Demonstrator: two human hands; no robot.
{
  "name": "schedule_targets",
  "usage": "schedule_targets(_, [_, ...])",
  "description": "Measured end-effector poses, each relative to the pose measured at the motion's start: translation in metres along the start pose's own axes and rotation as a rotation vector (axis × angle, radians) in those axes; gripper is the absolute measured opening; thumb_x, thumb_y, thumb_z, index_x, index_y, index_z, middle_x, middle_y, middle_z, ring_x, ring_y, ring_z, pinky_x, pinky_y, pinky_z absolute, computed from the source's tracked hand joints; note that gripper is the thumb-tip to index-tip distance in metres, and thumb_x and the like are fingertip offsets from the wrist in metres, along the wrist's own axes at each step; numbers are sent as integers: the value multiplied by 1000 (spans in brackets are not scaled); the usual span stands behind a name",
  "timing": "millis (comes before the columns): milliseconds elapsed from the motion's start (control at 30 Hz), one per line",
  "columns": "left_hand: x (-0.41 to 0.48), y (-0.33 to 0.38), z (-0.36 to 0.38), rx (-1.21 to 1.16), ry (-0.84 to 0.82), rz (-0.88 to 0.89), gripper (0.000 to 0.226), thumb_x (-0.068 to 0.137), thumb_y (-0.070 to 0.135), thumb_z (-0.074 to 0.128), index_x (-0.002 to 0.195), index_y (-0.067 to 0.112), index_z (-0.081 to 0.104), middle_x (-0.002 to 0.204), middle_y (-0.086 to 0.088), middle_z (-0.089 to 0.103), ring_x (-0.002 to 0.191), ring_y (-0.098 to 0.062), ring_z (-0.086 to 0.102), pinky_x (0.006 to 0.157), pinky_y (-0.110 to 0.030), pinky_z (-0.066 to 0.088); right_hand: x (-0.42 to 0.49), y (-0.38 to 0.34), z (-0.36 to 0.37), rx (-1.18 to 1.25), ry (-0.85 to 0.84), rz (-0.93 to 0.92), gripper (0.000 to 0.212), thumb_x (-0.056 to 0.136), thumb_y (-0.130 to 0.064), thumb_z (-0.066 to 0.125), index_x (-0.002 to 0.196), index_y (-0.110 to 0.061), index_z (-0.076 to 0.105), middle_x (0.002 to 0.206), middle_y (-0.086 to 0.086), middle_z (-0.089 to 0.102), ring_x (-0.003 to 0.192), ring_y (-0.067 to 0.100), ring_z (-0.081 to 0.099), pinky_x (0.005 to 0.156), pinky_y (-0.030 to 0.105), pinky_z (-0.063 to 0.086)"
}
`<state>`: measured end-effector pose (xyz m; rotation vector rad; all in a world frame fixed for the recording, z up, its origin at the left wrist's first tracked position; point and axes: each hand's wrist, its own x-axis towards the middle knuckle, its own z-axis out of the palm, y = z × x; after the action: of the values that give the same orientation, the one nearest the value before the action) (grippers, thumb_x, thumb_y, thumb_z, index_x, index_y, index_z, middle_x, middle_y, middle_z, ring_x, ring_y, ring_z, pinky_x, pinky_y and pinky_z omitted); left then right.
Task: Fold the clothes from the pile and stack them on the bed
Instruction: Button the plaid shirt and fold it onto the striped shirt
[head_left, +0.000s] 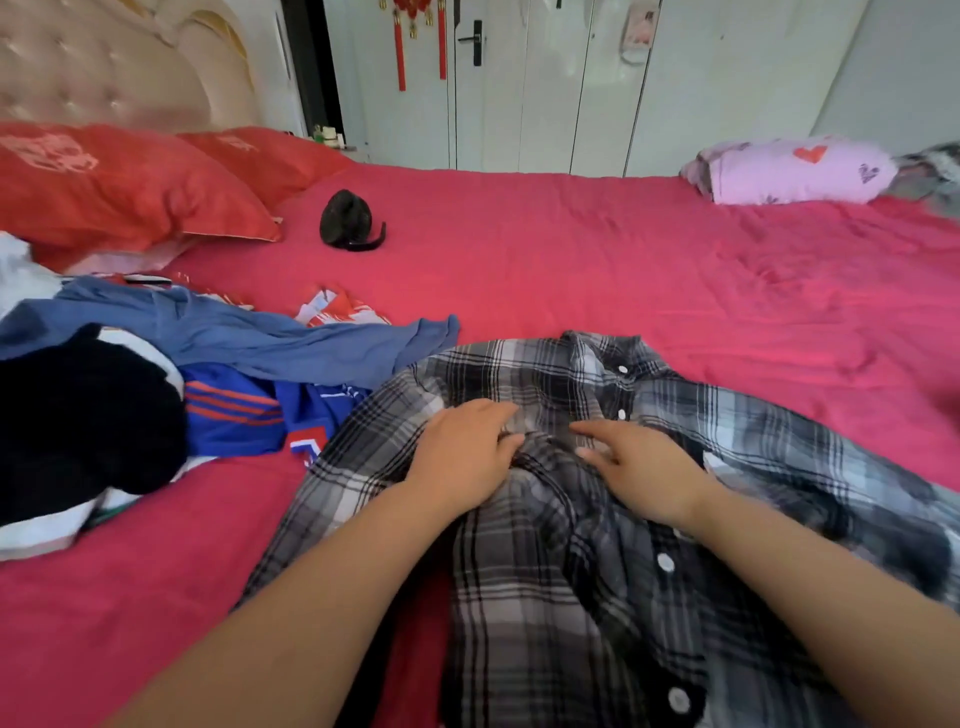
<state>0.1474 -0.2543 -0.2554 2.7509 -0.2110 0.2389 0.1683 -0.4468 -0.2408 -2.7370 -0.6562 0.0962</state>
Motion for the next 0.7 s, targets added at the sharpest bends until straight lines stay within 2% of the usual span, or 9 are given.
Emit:
schedule_targets(167, [-86, 28, -7, -106, 110, -15, 46, 92, 39, 52, 134, 21, 47, 129, 0, 50, 121, -20, 45, 102, -36, 37, -86, -40, 3, 81, 134, -52, 39, 93, -28, 52, 130, -19, 51, 126, 1, 58, 118, 19, 50, 97, 25, 34])
schedule_targets(267, [-141, 42, 1, -163, 136, -70, 70, 82, 47, 63, 141, 21, 36, 132, -6, 40, 122, -23, 39, 104, -32, 32, -140, -49, 26, 103, 169, -83, 46, 86, -33, 62, 128, -19, 52, 123, 2, 55, 117, 22, 50, 101, 31, 37])
schedule_targets(367, [-174, 48, 11, -213, -29, -216, 101, 72, 44, 74, 149, 28, 10, 143, -11, 23, 131, -26, 29, 110, -32, 25, -172, -53, 47, -109, 27, 14, 71, 82, -46, 61, 143, -26, 30, 139, -3, 41, 130, 20, 37, 108, 35, 31])
schedule_targets(400, [-179, 48, 14, -249, -94, -262, 103, 72, 38, 76, 149, 29, 8, 142, -11, 25, 131, -25, 31, 109, -30, 27, -177, -54, 52, -189, -30, 61, 78, 82, -47, 60, 146, -28, 20, 143, -6, 35, 134, 19, 31, 111, 37, 26])
schedule_targets(467, [-181, 49, 14, -271, -134, -268, 84, 78, 27, 72, 147, 27, 23, 135, -8, 44, 125, -23, 43, 103, -25, 31, -180, -57, 52, -274, -27, 122, 73, 88, -35, 55, 147, -27, 14, 141, -5, 40, 133, 19, 33, 110, 36, 23])
schedule_targets(500, [-180, 51, 11, -264, -106, -260, 66, 82, 22, 68, 141, 23, 37, 130, -7, 52, 121, -22, 47, 100, -23, 32, -180, -58, 49, -292, 11, 129, 64, 90, -26, 50, 146, -27, 20, 136, -3, 48, 128, 20, 39, 107, 35, 26])
schedule_targets(567, [-178, 59, -3, -304, -13, -267, 36, 87, 16, 62, 123, 17, 59, 121, -6, 60, 114, -20, 53, 92, -19, 33, -178, -58, 36, -276, 101, 146, 50, 86, -11, 45, 134, -27, 45, 122, 2, 59, 116, 25, 49, 96, 32, 37])
schedule_targets(633, [-173, 67, -23, -410, 90, -283, 27, 87, 17, 62, 114, 15, 65, 114, -3, 64, 105, -16, 56, 84, -14, 33, -175, -59, 15, -144, 244, 167, 41, 81, -6, 48, 115, -24, 62, 110, 6, 65, 106, 29, 55, 89, 34, 45])
schedule_targets(700, [-171, 73, -47, -508, 131, -243, 31, 83, 25, 68, 112, 15, 65, 109, -2, 63, 99, -13, 55, 81, -15, 35, -174, -61, -10, 52, 376, 180, 41, 75, 2, 48, 105, -19, 67, 105, 9, 67, 100, 31, 57, 84, 34, 46])
